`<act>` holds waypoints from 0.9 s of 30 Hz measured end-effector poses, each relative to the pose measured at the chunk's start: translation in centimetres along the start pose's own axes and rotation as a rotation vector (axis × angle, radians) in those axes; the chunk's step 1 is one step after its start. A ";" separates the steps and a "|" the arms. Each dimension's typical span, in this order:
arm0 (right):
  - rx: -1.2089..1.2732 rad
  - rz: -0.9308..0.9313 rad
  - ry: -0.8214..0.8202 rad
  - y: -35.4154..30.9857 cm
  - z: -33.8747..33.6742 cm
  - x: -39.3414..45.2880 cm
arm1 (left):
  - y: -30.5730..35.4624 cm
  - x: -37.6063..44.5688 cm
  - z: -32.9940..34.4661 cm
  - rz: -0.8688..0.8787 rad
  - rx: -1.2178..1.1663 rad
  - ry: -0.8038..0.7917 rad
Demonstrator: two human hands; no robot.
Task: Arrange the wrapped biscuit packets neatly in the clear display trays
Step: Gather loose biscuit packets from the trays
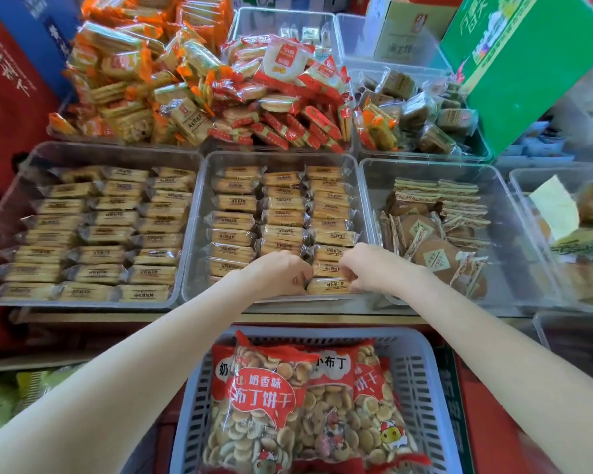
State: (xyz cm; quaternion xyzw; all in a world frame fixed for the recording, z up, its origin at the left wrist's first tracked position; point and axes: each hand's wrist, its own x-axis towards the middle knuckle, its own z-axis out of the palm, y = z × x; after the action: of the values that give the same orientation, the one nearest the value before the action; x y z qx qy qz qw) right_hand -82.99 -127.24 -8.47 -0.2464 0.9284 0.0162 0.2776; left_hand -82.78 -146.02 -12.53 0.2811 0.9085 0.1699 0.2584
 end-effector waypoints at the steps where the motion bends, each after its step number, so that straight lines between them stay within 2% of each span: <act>1: 0.082 0.020 0.033 0.3 0.1 -0.2 | 0.3 0.3 -0.1 -0.009 -0.020 -0.006; 3: 0.306 0.071 0.128 1.0 -0.2 -0.7 | 0.6 0.5 -0.5 -0.034 -0.045 0.000; 5: 0.523 0.132 0.274 1.7 -1.3 -1.3 | 0.5 -0.1 -1.5 -0.056 -0.193 0.059; 8: 0.951 0.193 0.419 2.2 -3.0 -1.7 | 0.7 -1.5 -3.5 -0.106 -0.698 0.230; 10: 1.271 0.177 0.438 1.7 -3.9 -2.0 | 1.0 -2.4 -4.4 -0.179 -1.020 0.314; 12: 1.514 0.114 0.420 0.9 -4.4 -2.2 | 1.3 -3.2 -5.1 -0.203 -1.222 0.351; 16: 1.556 0.123 0.453 -1.0 -4.4 -2.6 | 2.1 -4.8 -6.2 -0.166 -1.309 0.409; 19: 1.747 0.131 0.518 -1.9 -5.0 -3.0 | 2.3 -5.6 -7.0 -0.194 -1.319 0.459; 22: 1.847 0.121 0.541 -2.3 -5.6 -3.4 | 1.9 -6.5 -7.8 -0.178 -1.400 0.427; 24: 1.767 0.179 0.569 -2.5 -5.7 -3.2 | 1.8 -7.1 -8.1 -0.195 -1.389 0.429; 27: 1.437 0.282 0.706 -2.6 -5.4 -2.3 | 2.0 -7.4 -8.2 -0.269 -1.266 0.509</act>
State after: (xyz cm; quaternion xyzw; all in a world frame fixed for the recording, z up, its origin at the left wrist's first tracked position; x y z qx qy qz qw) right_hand -82.88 -129.44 -2.44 0.1209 0.7671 -0.6277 0.0542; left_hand -81.38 -150.24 -2.23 -0.0874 0.6938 0.6942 0.1704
